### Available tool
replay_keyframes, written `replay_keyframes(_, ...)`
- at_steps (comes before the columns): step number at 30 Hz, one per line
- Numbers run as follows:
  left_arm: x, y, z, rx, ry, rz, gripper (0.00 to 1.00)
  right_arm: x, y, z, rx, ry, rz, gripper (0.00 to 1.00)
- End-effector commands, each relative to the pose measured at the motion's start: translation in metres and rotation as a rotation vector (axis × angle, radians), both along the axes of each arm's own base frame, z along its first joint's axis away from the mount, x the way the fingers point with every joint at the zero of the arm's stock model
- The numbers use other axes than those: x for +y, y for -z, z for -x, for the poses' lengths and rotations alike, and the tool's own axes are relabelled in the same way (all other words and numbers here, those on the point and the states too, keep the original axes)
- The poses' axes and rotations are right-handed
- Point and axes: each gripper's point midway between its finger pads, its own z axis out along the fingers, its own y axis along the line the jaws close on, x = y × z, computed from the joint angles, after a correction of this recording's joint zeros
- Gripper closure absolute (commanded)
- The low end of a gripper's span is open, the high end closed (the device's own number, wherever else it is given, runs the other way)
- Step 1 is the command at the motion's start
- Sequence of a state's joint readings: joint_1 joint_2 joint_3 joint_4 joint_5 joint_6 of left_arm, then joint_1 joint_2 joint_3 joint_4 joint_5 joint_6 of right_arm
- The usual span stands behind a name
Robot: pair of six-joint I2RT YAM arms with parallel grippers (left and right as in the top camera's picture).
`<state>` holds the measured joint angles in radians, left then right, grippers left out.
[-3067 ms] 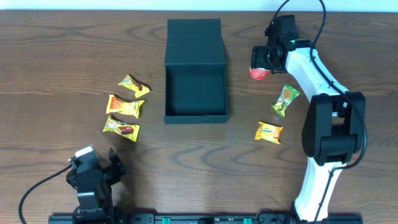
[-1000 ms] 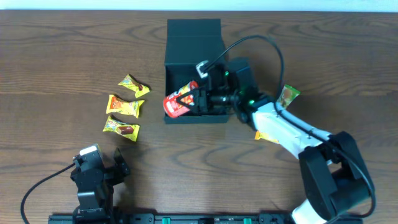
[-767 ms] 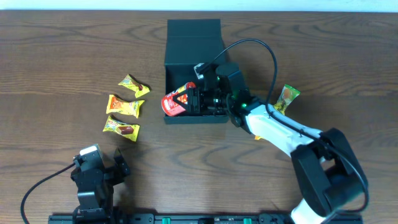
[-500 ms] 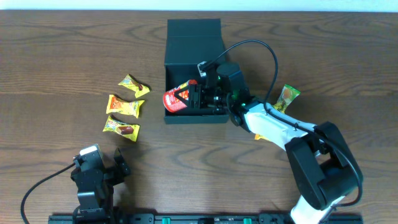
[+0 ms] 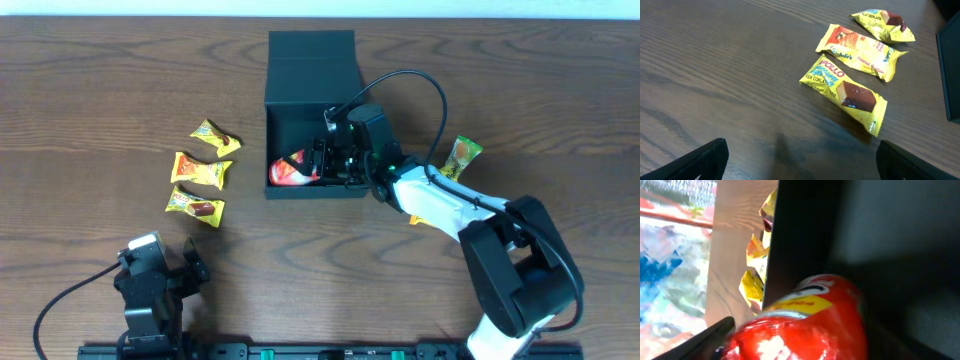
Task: Pack container
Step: 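Carry the red can with the right gripper into the black box, then lower the can into the box and open the right gripper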
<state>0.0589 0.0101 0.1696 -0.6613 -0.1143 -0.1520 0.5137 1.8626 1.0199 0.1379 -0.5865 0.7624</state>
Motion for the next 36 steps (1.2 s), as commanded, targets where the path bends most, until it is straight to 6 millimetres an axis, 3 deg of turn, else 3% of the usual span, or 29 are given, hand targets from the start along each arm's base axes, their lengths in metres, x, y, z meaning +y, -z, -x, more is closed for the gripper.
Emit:
replay_keyframes(1,0.001,0.002,0.000,0.004,0.004,-0.009,0.04,-0.001,-0.003,-0.002,-0.002,0.008,-0.004,0.12)
replay_keyframes(17,0.001,0.002,0.000,0.004,0.005,-0.009,0.05,-0.032,0.006,-0.017,0.052,0.085,0.046,0.20)
replay_keyframes(22,0.001,0.002,0.000,0.004,0.004,-0.009,0.04,-0.046,0.006,-0.022,0.058,0.111,0.190,0.18)
replay_keyframes(30,-0.001,0.003,0.000,0.004,0.010,-0.005,0.05,-0.052,-0.012,-0.022,0.046,0.091,0.369,0.09)
replay_keyframes(36,-0.001,0.003,0.000,0.004,0.010,-0.005,0.04,-0.039,-0.037,-0.024,-0.017,0.026,0.385,0.09)
